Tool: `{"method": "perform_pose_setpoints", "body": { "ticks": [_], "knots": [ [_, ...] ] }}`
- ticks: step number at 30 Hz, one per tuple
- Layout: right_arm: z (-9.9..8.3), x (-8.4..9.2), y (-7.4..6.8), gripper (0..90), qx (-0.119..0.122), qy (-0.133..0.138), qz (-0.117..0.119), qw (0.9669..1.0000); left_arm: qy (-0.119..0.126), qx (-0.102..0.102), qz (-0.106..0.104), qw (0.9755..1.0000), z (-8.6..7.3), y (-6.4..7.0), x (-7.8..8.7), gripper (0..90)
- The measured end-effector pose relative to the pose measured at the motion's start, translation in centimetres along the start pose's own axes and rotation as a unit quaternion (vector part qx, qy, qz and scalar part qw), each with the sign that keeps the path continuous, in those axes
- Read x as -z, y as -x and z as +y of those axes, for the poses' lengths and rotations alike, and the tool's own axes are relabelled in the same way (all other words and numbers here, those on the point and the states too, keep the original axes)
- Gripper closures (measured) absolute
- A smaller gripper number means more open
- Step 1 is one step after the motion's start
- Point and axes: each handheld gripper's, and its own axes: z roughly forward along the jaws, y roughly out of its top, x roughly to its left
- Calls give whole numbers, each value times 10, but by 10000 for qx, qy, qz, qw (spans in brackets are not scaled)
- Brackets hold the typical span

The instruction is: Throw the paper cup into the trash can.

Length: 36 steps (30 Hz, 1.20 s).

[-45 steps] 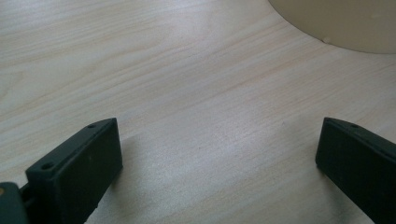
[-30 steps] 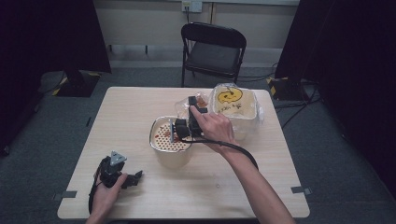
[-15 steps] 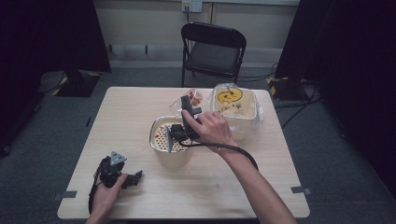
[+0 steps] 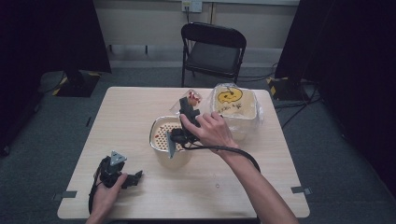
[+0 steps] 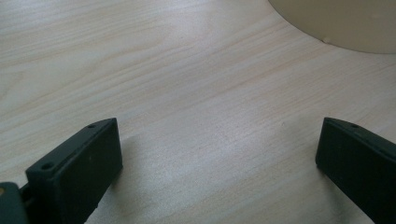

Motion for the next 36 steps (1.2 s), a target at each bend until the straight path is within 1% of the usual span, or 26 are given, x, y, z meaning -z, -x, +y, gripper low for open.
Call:
{"method": "perform_pose_setpoints", "body": {
  "ticks": [1,2,3,4,5,7,8,9,10,11,12,14,16,17,18,19,20,21,25,26,27,28,30,31,34,36],
  "knots": [
    [0,0,-1,554,70,-31,-36,10000,6,1,-8,10000,0,0,0,0],
    [0,0,-1,554,70,-31,-36,10000,6,1,-8,10000,0,0,0,0],
    [0,0,-2,555,263,-54,-101,9996,-2,-9,-5,10000,0,0,0,0],
    [0,0,-1,554,280,-3,-63,9996,5,10,1,10000,0,0,0,0],
    [0,1,-2,554,354,-35,-93,9993,-1,-8,-12,10000,0,0,0,0],
    [0,0,-1,558,271,-46,-61,9996,5,1,-8,10000,0,0,0,0],
    [0,0,-2,559,370,-100,-103,9992,-4,-1,-3,10000,0,0,0,0],
    [0,-1,-3,559,423,-96,-92,9990,7,1,-9,10000,0,0,0,0],
    [1,-1,-4,559,423,-109,-97,9990,-8,-10,2,10000,0,0,0,0],
    [1,-1,-5,560,544,-115,-130,9984,6,1,-9,10000,0,0,0,0],
    [2,-1,-6,560,613,-101,-110,9980,-8,-9,2,10000,0,0,0,0],
    [4,0,-8,561,718,-107,-161,9972,-2,-1,3,10000,0,0,0,0],
    [4,0,-9,563,743,-140,-199,9969,4,12,2,10000,0,0,0,0],
    [6,1,-10,563,1029,-116,-270,9943,3,9,3,10000,0,0,0,0],
    [6,1,-10,563,1029,-116,-270,9943,3,9,3,10000,0,0,0,0],
    [6,2,-10,563,1138,-85,-336,9929,7,12,-3,10000,0,0,0,0],
    [6,3,-8,564,1108,-137,-340,9932,7,0,-15,10000,0,0,0,0],
    [5,3,-7,565,1152,-145,-380,9925,-2,0,2,10000,0,0,0,0],
    [5,4,-7,565,1202,-144,-383,9919,6,1,-9,10000,0,0,0,0],
    [4,3,-6,566,1143,-133,-377,9926,5,11,-1,10000,0,0,0,0],
    [4,4,-6,566,1215,-123,-384,9918,13,12,-9,10000,0,0,0,0],
    [4,4,-6,566,1207,-129,-371,9919,13,12,-9,10000,0,0,0,0],
    [3,4,-6,567,1238,-156,-424,9913,5,10,0,10000,0,0,0,0],
    [2,5,-5,567,1122,-168,-410,9927,12,11,-14,10000,0,0,0,0],
    [2,4,-4,567,1135,-192,-430,9924,13,12,-9,10000,0,0,0,0],
    [1,5,-3,567,1119,-212,-389,9927,6,11,1,10000,0,0,0,0]
  ]
}}
